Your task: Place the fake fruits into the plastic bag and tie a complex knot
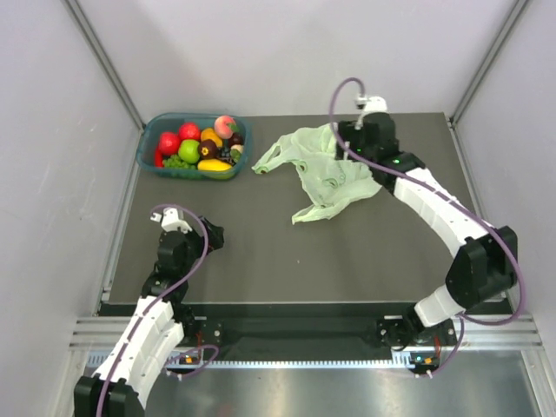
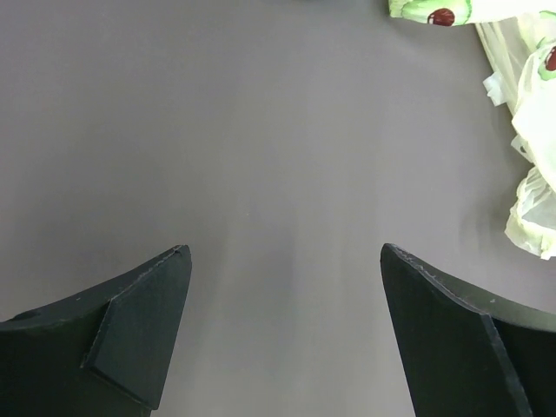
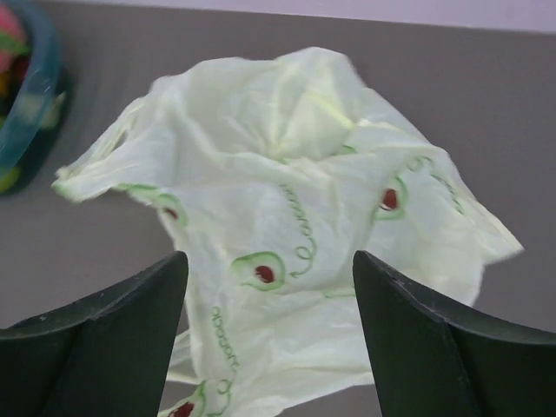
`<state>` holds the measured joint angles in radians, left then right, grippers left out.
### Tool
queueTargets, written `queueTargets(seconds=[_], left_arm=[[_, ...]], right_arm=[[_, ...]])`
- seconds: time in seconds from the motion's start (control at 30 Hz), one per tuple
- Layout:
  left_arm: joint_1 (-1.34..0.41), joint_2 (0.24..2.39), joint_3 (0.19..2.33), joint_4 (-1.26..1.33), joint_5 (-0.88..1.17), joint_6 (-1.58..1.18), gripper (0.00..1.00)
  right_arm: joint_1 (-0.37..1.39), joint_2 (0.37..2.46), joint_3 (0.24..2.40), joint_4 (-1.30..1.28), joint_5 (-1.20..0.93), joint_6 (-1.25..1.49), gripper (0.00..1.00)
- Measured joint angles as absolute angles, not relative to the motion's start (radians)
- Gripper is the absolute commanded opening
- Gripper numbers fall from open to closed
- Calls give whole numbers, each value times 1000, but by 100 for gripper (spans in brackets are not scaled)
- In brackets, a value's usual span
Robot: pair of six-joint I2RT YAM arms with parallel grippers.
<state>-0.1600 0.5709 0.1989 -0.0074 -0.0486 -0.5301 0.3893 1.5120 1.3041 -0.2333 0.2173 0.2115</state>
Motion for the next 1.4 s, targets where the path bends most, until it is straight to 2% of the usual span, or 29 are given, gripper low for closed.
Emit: queueTargets(seconds=[0.13, 0.37, 0.63, 0.67, 0.7, 0.8, 0.97, 1.03, 1.07, 1.1, 1.2, 1.4], left_arm=[[-160, 591, 219, -5, -49, -530, 95], [-160, 591, 226, -6, -48, -531, 96], [-160, 578, 226, -7, -48, -533, 96], [-160, 576, 226, -7, -48, -533, 96], [-160, 576, 226, -7, -47, -533, 96], [-160, 576, 226, -7, -44, -533, 96], [-160, 576, 226, -7, -41, -532, 95], [-160, 576, 226, -7, -41, -532, 95], [-160, 576, 226, -7, -40, -532, 95], [-160, 576, 226, -7, -40, -532, 95], [-160, 576, 226, -7, -37, -532, 95], [-160, 594, 226, 0, -2, -529, 92]], right_arm=[[503, 1647, 1477, -271, 208, 86, 82], [616, 1960, 1688, -357, 294, -46, 84], [662, 2117, 1688, -421, 348, -60, 79], [665, 2120, 1686, -419, 355, -59, 77], [670, 2120, 1681, -417, 365, -57, 69], [687, 2125, 1681, -411, 427, -42, 63], [697, 2148, 1681, -401, 505, -39, 64], [696, 2160, 1678, -393, 522, -41, 56], [696, 2165, 1671, -388, 527, -42, 47], [696, 2169, 1663, -382, 530, -44, 29], [696, 2175, 1630, -380, 538, -43, 0], [696, 2147, 1560, -356, 493, -33, 0]])
